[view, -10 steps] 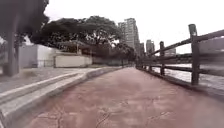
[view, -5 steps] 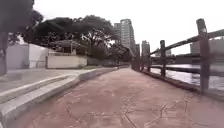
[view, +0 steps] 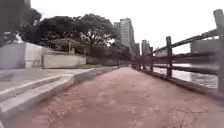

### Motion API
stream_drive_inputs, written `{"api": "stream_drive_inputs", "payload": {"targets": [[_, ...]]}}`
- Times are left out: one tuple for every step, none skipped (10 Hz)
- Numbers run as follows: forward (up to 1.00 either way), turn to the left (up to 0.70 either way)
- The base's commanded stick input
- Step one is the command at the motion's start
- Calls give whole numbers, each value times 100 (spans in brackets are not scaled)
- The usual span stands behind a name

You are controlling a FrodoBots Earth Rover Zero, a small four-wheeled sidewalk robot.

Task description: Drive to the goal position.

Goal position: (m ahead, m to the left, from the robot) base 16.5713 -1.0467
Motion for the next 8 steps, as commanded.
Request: {"api": "stream_drive_inputs", "payload": {"targets": [[85,0],[85,0],[85,0],[85,-2],[85,-21],[85,-26],[85,0],[85,0]]}}
